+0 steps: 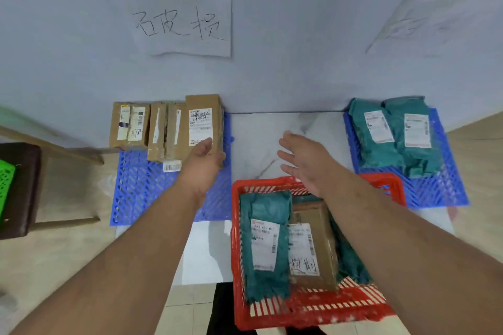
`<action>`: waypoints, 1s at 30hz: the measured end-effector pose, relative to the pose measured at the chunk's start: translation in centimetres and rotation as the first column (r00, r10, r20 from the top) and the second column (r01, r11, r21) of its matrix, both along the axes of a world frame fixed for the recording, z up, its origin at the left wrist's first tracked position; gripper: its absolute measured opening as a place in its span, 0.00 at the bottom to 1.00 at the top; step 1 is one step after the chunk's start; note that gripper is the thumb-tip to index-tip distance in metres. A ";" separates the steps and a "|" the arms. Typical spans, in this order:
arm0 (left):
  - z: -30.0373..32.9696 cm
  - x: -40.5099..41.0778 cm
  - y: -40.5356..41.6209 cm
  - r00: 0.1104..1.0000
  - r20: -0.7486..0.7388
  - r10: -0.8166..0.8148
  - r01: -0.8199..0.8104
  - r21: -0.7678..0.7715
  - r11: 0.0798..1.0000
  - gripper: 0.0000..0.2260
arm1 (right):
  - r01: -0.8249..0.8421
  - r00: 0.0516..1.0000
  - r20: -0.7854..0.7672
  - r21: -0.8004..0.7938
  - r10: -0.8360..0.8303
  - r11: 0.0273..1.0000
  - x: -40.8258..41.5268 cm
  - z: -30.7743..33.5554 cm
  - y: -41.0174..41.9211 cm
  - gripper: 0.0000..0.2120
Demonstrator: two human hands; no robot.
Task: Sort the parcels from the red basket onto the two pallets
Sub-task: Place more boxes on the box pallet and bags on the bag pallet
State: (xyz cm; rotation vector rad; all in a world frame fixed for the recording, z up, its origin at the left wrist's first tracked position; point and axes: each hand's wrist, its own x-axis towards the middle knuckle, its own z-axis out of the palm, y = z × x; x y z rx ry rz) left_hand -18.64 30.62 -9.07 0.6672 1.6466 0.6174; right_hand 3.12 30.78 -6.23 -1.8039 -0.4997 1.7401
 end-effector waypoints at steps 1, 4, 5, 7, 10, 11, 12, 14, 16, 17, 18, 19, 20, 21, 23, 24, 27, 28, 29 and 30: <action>0.8 1.0 -1.3 1.000 -0.007 -0.001 0.001 0.018 1.000 0.26 | 0.003 1.000 -0.015 0.015 -0.003 1.000 1.3 0.5 -1.6 0.25; 3.1 3.9 -5.5 0.999 -0.037 0.003 -0.001 0.053 0.999 0.25 | -0.008 1.000 -0.016 0.031 0.008 0.999 4.6 1.7 -6.1 0.27; 3.8 4.9 -6.8 0.999 -0.036 0.008 -0.006 0.054 0.999 0.26 | -0.006 1.000 -0.015 0.023 0.006 1.000 5.3 2.1 -7.5 0.28; 5.2 6.6 -9.4 0.999 -0.019 0.025 -0.024 0.056 0.998 0.25 | -0.063 0.998 -0.017 0.012 0.063 0.998 6.5 2.7 -10.4 0.24; 6.1 8.5 -13.3 0.999 -0.018 0.040 -0.040 0.047 0.998 0.15 | -0.155 0.988 -0.003 -0.029 0.155 0.987 7.7 2.4 -14.3 0.22; 6.0 8.9 -14.5 0.999 -0.021 0.039 -0.038 0.041 0.998 0.13 | -0.163 0.987 0.001 -0.046 0.163 0.986 7.9 2.1 -15.4 0.26; 5.8 9.1 -15.7 0.999 -0.037 0.034 -0.033 0.029 0.999 0.14 | -0.172 0.985 0.007 -0.071 0.173 0.983 8.1 1.6 -16.4 0.28; 5.2 9.3 -17.7 0.998 -0.061 0.022 -0.022 0.003 1.000 0.15 | -0.177 0.984 -0.010 -0.101 0.177 0.979 8.2 1.0 -18.0 0.31; 4.0 9.3 -19.5 0.999 -0.049 0.016 -0.017 -0.026 1.000 0.16 | -0.159 0.987 -0.035 -0.122 0.156 0.980 7.9 0.3 -19.4 0.31; 3.5 9.3 -20.2 0.999 -0.052 0.012 -0.014 -0.049 0.999 0.16 | -0.143 0.989 -0.049 -0.136 0.137 0.980 7.7 0.0 -20.0 0.31; 3.1 9.4 -20.9 0.998 -0.057 -0.001 -0.004 -0.074 0.997 0.16 | -0.134 0.990 -0.057 -0.157 0.127 0.978 7.5 -0.4 -20.4 0.31; 2.5 9.4 -21.4 0.998 -0.066 -0.010 0.004 -0.097 0.995 0.16 | -0.128 0.991 -0.063 -0.176 0.119 0.976 7.3 -0.7 -20.7 0.31; 2.1 9.4 -21.8 0.997 -0.068 -0.019 0.011 -0.115 0.993 0.16 | -0.128 0.991 -0.063 -0.199 0.117 0.972 7.0 -1.2 -20.9 0.32; 1.4 9.4 -22.0 0.998 -0.067 -0.021 0.012 -0.130 0.991 0.17 | -0.126 0.991 -0.062 -0.220 0.115 0.967 6.7 -1.8 -21.0 0.32; 0.1 9.4 -22.2 0.998 -0.055 -0.024 0.014 -0.163 0.987 0.18 | -0.121 0.993 -0.031 -0.251 0.117 0.960 6.0 -3.1 -21.0 0.32; -0.5 9.4 -22.1 0.998 -0.054 -0.025 0.015 -0.175 0.984 0.18 | -0.123 0.992 -0.013 -0.260 0.124 0.958 5.6 -3.9 -21.0 0.30; -2.5 9.2 -21.7 0.998 -0.049 -0.039 0.027 -0.219 0.975 0.18 | -0.138 0.988 0.031 -0.284 0.153 0.949 4.5 -6.0 -20.5 0.16; -3.2 9.1 -21.5 0.997 -0.052 -0.049 0.036 -0.229 0.973 0.18 | -0.129 0.988 0.041 -0.291 0.147 0.948 4.3 -6.8 -20.3 0.13; -3.7 9.0 -21.2 0.997 -0.051 -0.059 0.045 -0.235 0.971 0.19 | -0.126 0.988 0.047 -0.296 0.146 0.947 4.0 -7.5 -20.0 0.13; -4.3 8.8 -21.0 0.997 -0.048 -0.067 0.053 -0.244 0.968 0.19 | -0.117 0.989 0.050 -0.300 0.138 0.947 3.6 -8.1 -19.6 0.13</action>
